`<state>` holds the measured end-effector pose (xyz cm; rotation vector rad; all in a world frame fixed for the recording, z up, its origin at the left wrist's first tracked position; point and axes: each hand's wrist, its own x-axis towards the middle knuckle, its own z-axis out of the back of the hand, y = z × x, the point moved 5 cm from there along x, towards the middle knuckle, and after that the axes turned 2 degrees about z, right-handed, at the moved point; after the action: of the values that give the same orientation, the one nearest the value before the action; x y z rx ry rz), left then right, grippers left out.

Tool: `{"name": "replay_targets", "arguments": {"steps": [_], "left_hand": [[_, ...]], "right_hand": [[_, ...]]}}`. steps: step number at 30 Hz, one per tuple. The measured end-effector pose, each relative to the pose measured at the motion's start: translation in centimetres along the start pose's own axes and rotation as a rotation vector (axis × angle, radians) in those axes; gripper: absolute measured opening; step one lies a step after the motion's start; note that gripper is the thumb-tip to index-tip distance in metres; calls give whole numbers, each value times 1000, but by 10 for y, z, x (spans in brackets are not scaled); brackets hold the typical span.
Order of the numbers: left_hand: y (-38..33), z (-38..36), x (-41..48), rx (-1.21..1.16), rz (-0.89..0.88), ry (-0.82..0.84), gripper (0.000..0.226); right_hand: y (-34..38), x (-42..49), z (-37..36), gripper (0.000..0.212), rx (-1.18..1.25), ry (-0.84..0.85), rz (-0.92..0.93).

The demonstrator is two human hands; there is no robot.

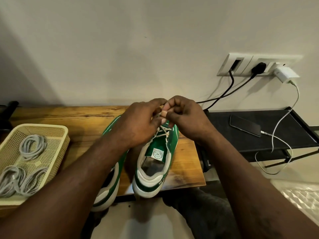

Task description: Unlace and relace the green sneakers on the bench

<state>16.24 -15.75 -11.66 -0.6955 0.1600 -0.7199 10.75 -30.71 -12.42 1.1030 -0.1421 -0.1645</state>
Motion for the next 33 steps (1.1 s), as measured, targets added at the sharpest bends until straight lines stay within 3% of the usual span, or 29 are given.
{"name": "replay_targets", "arguments": {"steps": [3, 5, 8, 11, 16, 18, 20, 22, 24, 27, 29, 33], "left_hand": [[5, 11, 5, 183, 44, -112, 21], [14, 17, 7, 256, 87, -101, 20], [20, 13, 2, 205, 128, -2, 27], [6, 1, -3, 80, 46, 46, 32], [6, -1, 3, 140, 78, 9, 15], [9, -2, 3, 147, 89, 9, 17], [7, -5, 1, 173, 66, -9, 19], [5, -13, 1, 182, 46, 8, 19], [6, -24, 0, 196, 59, 102, 19], [11, -40, -6, 282, 82, 213, 22], [11, -47, -10, 267, 116, 193, 22], [11, -62, -14, 315, 175, 105, 22]], "right_hand": [[0, 1, 4, 5, -31, -75, -12], [-2, 2, 9, 3, -63, -88, -28], [-5, 0, 9, 8, -17, -21, -71], [-2, -4, 1, 12, 61, 44, -100], [-7, -5, 9, 33, -61, -140, -176], [-20, -9, 5, 46, -245, -18, -329], [-32, -17, -9, 52, -403, 239, -473], [-36, -21, -20, 40, -450, 371, -500], [-33, -18, -20, 23, -525, 380, -433], [-42, -18, -10, 13, -350, 297, -507], [-52, -20, -4, 14, -145, 237, -588], [-68, -22, -2, 13, 0, 213, -658]]}}
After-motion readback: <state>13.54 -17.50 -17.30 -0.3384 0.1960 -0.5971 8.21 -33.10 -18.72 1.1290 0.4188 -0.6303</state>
